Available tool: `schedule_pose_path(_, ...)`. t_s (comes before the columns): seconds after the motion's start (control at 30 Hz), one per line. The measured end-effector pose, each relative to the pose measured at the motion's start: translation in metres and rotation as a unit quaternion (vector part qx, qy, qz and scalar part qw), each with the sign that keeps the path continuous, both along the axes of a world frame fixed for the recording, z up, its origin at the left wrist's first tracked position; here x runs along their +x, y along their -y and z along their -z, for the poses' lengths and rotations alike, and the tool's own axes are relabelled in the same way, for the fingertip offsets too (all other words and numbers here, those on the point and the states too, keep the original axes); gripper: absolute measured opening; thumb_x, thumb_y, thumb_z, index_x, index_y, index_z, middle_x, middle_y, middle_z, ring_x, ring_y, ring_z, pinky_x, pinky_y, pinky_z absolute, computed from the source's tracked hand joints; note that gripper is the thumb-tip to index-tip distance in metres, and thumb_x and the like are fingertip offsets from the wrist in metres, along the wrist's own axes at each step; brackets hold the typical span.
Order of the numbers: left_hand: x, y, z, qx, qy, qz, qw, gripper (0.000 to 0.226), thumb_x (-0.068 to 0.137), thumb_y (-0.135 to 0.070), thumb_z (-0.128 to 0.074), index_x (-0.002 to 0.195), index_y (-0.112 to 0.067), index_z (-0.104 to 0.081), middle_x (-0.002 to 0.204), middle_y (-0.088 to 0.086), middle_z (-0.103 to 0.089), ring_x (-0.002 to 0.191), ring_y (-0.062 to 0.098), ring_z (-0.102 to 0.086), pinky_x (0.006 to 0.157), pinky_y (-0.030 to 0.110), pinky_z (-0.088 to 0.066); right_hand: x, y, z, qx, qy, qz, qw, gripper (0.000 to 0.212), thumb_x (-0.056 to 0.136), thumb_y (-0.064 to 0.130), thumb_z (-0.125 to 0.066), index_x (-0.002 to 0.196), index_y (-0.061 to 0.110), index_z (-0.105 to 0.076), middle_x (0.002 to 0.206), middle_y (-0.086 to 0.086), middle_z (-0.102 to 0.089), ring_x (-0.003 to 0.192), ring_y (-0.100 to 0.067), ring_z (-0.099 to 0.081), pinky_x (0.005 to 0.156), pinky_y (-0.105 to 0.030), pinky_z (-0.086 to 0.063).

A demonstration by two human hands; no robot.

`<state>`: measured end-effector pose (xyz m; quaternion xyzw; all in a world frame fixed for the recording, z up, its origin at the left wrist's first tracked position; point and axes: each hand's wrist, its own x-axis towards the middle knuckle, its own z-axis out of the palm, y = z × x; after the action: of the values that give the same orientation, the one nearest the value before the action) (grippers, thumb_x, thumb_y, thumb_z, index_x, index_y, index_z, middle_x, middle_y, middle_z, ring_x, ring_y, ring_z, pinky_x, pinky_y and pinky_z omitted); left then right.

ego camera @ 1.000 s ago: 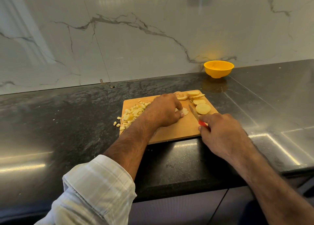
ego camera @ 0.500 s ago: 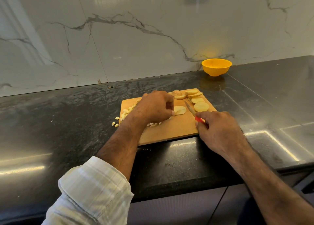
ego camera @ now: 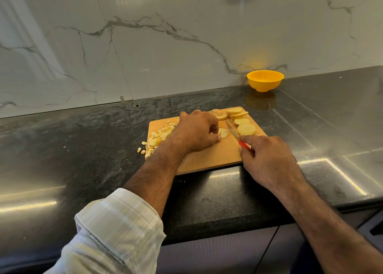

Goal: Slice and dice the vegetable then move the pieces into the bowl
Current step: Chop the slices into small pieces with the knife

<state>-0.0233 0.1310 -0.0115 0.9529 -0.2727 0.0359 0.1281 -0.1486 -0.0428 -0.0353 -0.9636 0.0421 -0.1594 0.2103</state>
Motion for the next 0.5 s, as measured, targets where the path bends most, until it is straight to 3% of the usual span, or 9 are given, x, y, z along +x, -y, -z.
schedule_pose_path(0.1, -0.0012, 0.0013, 0.0007, -0.005, 0.008, 0.017, 1.0, 0.005, 0.098, -0.039, -0.07, 0.099, -0.034, -0.069, 0.103, -0.016, -0.061, 0.109, 0.009, -0.05, 0.113, 0.055, -0.032, -0.0006, -0.0004, 0.0005, 0.003, 0.007, -0.001, 1.0, 0.04, 0.104, 0.042, -0.057, 0.142, 0.034, -0.062, 0.102, 0.007, -0.07, 0.091, -0.01, -0.061, 0.082, -0.034, -0.06)
schedule_pose_path(0.23, -0.004, 0.0065, 0.0028, 0.002, 0.013, 0.022, 1.0, 0.012, 0.098, -0.044, -0.069, 0.104, -0.033, -0.068, 0.103, -0.015, -0.061, 0.106, 0.009, -0.051, 0.111, 0.054, -0.033, -0.0007, -0.0005, 0.0005, 0.004, 0.008, 0.001, 1.0, 0.04, 0.104, 0.042, -0.056, 0.143, 0.033, -0.061, 0.106, 0.005, -0.071, 0.093, -0.012, -0.061, 0.083, -0.033, -0.059)
schedule_pose_path(0.5, -0.0039, 0.0042, 0.0001, 0.029, 0.027, 0.019, 0.999, 0.005, 0.097, -0.038, -0.068, 0.097, -0.033, -0.068, 0.108, -0.012, -0.061, 0.111, 0.012, -0.049, 0.111, 0.055, -0.034, -0.0022, -0.001, -0.0007, 0.003, 0.008, -0.002, 1.0, 0.04, 0.104, 0.043, -0.056, 0.142, 0.034, -0.062, 0.102, 0.006, -0.071, 0.093, -0.012, -0.061, 0.083, -0.033, -0.059)
